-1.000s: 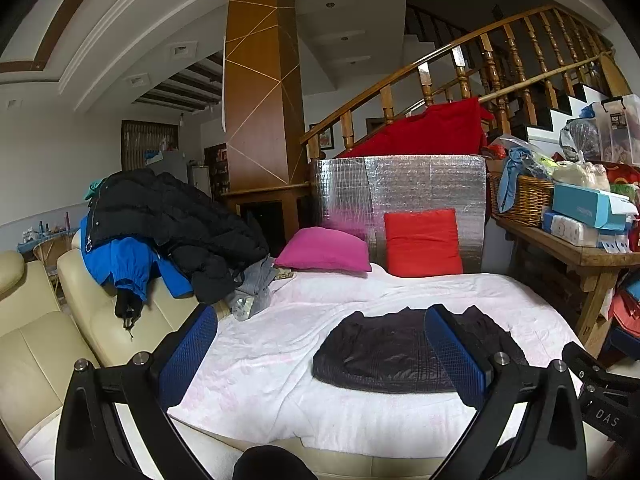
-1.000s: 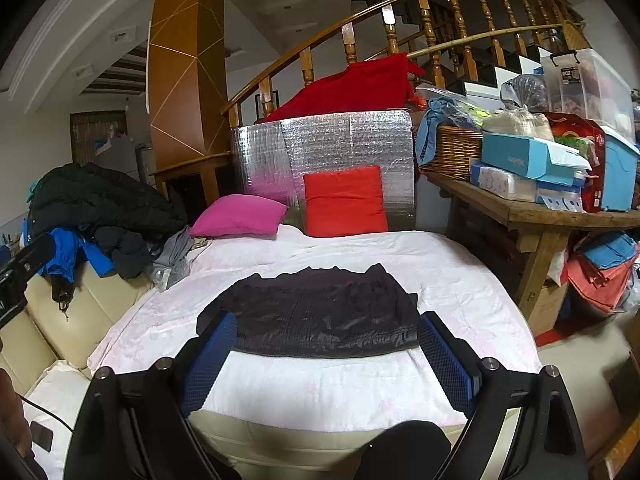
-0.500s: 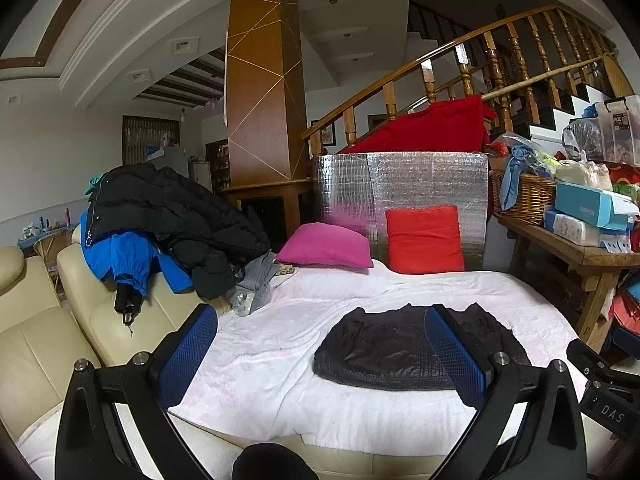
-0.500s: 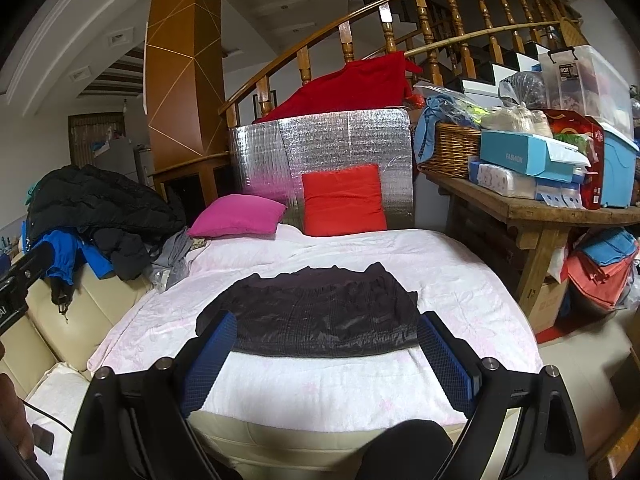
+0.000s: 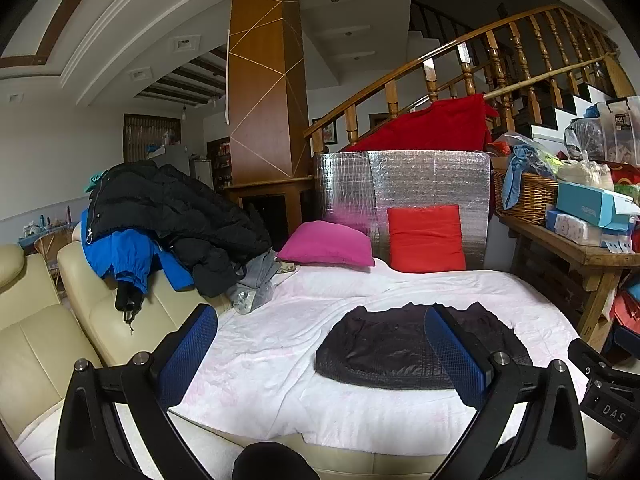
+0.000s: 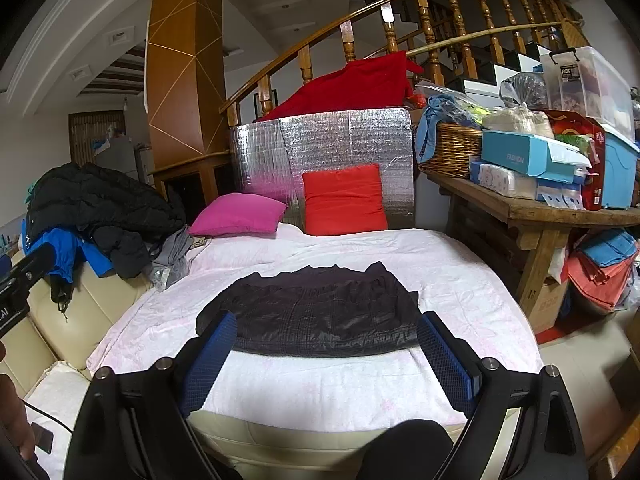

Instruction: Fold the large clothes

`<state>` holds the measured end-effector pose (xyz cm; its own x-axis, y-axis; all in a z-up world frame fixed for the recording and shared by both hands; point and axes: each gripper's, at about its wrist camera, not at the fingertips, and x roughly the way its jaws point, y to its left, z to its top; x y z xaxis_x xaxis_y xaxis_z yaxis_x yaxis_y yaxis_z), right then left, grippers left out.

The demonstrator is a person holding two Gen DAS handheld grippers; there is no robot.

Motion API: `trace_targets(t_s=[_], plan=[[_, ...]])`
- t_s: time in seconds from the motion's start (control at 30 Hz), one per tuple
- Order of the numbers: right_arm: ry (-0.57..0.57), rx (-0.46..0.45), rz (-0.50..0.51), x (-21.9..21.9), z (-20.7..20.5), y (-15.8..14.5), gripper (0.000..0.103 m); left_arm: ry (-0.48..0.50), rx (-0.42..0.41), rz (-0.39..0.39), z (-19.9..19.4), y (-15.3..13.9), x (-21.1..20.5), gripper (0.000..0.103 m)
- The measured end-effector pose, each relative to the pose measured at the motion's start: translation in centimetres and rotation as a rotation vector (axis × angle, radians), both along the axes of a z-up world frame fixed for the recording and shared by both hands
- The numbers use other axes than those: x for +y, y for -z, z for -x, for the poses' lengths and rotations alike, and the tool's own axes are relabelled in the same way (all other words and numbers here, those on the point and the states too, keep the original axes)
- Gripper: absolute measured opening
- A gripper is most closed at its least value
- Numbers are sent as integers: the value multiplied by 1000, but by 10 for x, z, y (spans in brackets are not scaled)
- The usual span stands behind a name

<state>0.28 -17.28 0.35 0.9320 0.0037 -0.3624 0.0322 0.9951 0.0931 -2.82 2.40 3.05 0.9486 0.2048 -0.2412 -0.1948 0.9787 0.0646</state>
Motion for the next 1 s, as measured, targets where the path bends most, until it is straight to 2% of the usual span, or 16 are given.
trace_targets(t_s=[0.57,1.0], plan=[[-8,7,7,-3,-5,2,94,-8,12,8,-3,6,4,103],[20,69,3,0,-25,8,94,-22,11,-4,-11,5,6,103]])
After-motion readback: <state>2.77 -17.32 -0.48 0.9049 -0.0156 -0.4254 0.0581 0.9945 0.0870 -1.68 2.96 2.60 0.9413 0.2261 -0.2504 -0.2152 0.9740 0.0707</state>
